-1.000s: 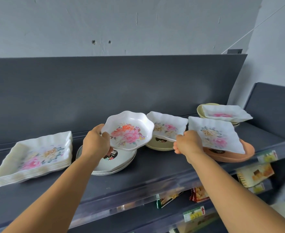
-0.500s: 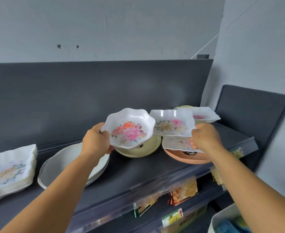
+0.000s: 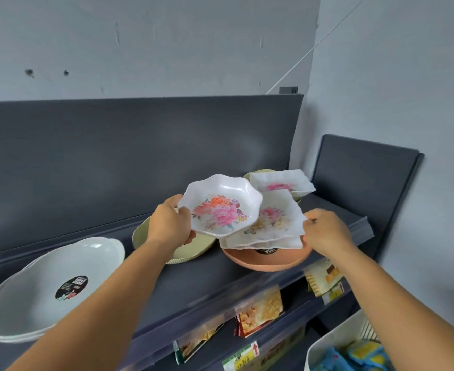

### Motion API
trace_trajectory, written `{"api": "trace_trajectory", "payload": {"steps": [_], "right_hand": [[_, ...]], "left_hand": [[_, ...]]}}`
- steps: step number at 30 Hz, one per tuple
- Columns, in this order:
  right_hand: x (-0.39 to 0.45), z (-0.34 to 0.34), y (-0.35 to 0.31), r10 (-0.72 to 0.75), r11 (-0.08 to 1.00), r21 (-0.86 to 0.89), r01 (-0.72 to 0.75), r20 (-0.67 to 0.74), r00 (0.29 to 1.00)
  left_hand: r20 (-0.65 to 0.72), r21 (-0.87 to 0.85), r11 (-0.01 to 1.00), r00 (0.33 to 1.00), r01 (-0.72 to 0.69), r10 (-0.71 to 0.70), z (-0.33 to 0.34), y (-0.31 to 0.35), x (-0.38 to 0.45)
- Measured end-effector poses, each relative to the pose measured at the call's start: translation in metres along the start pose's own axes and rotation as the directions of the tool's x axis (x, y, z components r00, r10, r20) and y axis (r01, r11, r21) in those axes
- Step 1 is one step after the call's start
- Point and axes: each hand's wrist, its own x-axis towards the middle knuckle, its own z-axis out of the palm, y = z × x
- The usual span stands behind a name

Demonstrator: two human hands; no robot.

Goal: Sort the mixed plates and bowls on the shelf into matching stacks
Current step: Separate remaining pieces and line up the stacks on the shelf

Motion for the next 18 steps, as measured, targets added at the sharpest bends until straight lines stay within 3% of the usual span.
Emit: {"api": "trace_trajectory", "payload": {"steps": [11, 14, 18], "right_hand": [[-0.011, 0.006, 0.005, -0.005, 0.994, -0.108, 0.012, 0.068, 0.998], [-0.014, 0.009, 0.001, -0.005, 0.986, -0.168, 0.010, 0.030, 1.000], [-0.022, 0.013, -0.003, -0.021, 0.993, -0.120, 0.012, -0.076, 0.997]], "left_hand": [[0.067, 0.014, 1.000, 0.997, -0.025, 0.024, 0.018, 0.013, 0.000], [0.070, 0.013, 1.000, 0.997, -0.024, 0.023, 0.014, 0.009, 0.001], [0.085, 0.019, 1.000, 0.996, -0.025, 0.023, 0.006, 0.003, 0.001]]}}
